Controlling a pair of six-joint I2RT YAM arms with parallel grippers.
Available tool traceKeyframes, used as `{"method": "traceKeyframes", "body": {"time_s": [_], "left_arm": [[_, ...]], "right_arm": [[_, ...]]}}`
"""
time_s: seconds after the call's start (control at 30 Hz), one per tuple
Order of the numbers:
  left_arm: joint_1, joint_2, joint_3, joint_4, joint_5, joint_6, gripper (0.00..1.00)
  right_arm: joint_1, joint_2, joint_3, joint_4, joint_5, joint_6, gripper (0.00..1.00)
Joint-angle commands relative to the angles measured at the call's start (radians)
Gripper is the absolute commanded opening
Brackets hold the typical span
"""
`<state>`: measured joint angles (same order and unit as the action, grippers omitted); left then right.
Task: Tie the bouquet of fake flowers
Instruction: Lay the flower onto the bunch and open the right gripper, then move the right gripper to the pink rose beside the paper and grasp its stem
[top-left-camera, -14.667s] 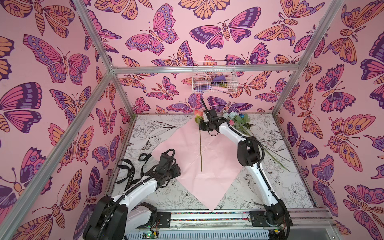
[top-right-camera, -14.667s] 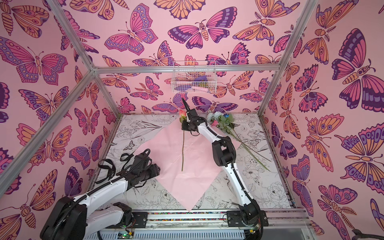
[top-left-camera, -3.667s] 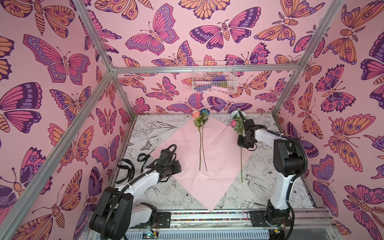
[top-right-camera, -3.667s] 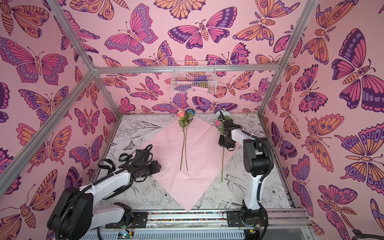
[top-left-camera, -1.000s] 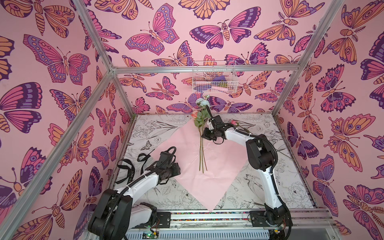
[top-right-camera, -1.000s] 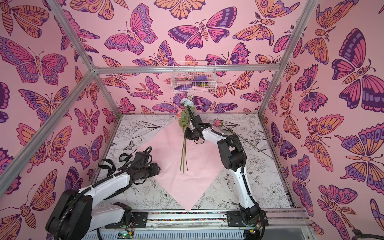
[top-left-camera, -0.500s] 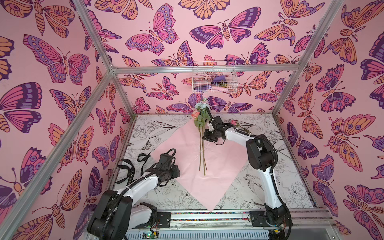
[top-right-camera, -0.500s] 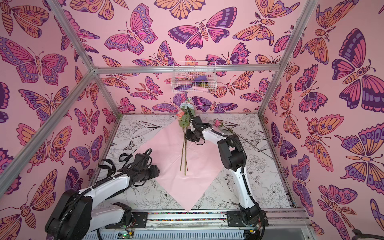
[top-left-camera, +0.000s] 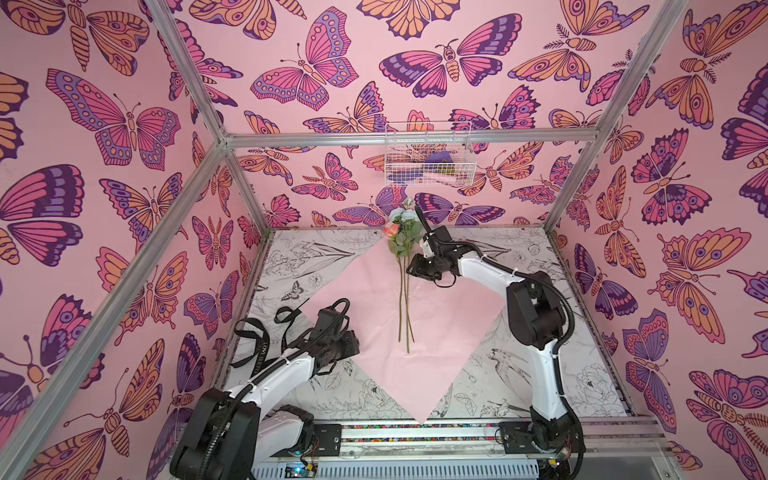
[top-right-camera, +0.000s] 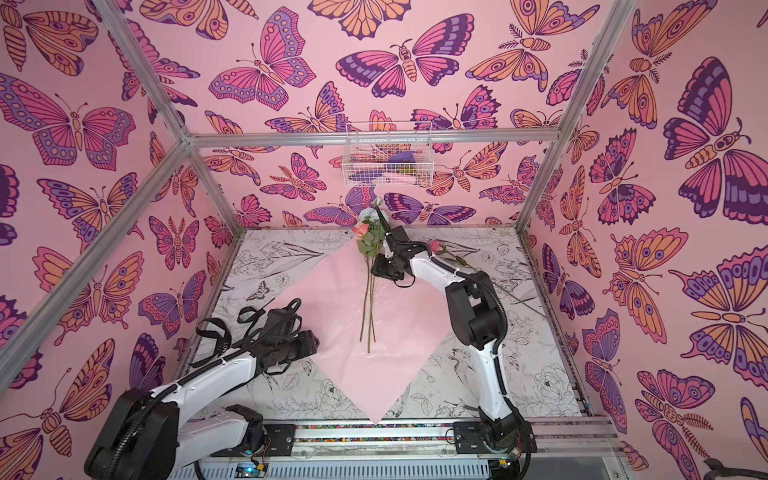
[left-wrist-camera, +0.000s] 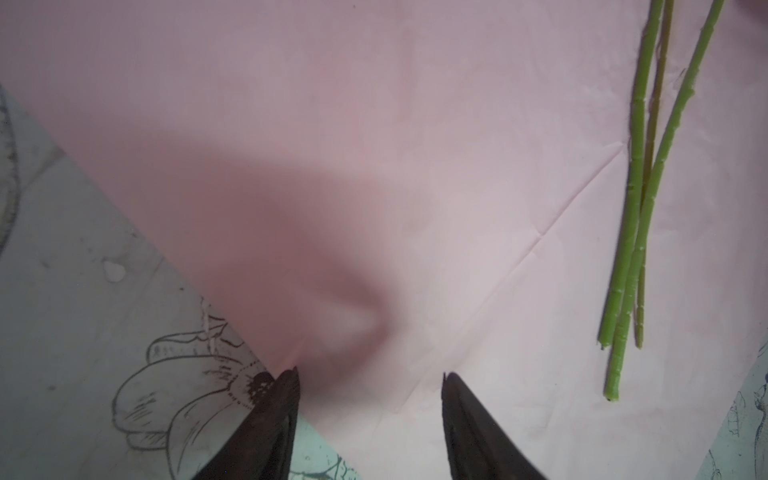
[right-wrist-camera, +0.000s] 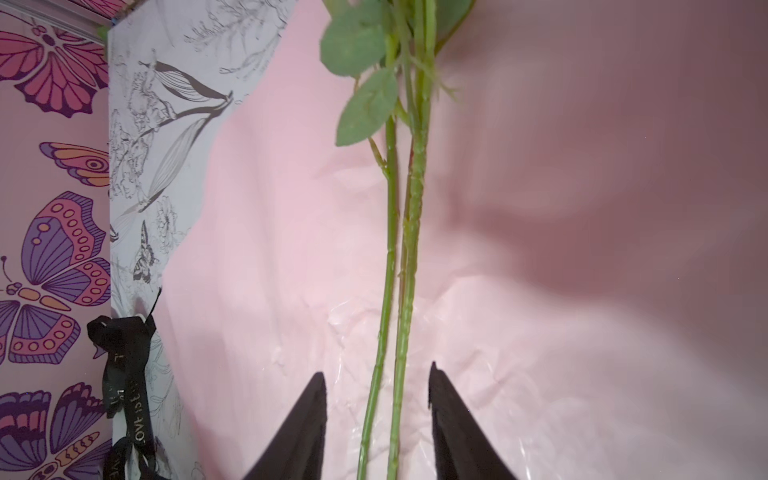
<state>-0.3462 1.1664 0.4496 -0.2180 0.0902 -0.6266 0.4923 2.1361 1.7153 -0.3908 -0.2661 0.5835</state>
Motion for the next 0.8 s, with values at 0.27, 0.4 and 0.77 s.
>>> {"method": "traceKeyframes", "body": {"time_s": [0.27, 0.4, 0.77], "left_arm": [[0.008, -0.019, -0.015, -0.031, 0.003, -0.004, 0.58], [0.009, -0.013, -0.01, -0.032, 0.003, -0.003, 0.58], [0.009, 0.021, 0.006, -0.035, -0.001, 0.007, 0.58]], "right_arm": [[-0.229, -0.285, -0.183, -0.253, 0.394, -0.263, 0.53], [-0.342, -0.263, -0.186, -0.322, 0.499, -0.346, 0.56], [-0.456, -0.077, -0.062, -0.415, 0.591, -0.588, 0.59]]}}
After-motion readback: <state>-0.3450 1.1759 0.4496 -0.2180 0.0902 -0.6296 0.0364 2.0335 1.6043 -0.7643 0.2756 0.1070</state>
